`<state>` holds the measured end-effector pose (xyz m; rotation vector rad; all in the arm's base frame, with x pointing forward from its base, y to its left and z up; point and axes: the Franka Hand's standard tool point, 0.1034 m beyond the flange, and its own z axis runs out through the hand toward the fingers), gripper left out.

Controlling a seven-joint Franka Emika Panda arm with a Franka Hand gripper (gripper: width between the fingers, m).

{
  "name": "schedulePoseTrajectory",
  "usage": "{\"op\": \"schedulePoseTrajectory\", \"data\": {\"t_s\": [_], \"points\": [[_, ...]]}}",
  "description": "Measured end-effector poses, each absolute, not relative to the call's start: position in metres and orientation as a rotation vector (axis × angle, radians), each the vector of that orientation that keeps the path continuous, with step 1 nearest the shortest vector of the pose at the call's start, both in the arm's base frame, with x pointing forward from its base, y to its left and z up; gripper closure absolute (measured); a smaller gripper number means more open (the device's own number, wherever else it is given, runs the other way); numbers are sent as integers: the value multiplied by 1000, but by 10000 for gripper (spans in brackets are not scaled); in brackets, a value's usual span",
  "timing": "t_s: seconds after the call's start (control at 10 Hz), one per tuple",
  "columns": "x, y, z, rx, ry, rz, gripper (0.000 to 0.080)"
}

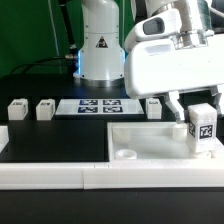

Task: Assemble square table

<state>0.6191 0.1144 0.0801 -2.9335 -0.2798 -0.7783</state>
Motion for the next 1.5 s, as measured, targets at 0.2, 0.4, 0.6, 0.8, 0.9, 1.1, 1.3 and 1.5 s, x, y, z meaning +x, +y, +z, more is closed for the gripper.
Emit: {"op": "schedulePoseTrajectory", "data": {"t_s": [0.2,0.4,0.6,0.8,0.9,1.1,1.3,1.5], "points": [[619,114,80,-2933,-280,-778,170],[619,114,80,-2933,-280,-778,156],[619,114,80,-2933,-280,-778,151],[619,114,80,-2937,-281,-760,150],[624,115,87,-2946,-286,-695,150],[639,114,103,-2955,-290,-610,150],[641,112,100,-2969,-287,-477,150],[639,114,97,-2977,-278,-280,150]]}}
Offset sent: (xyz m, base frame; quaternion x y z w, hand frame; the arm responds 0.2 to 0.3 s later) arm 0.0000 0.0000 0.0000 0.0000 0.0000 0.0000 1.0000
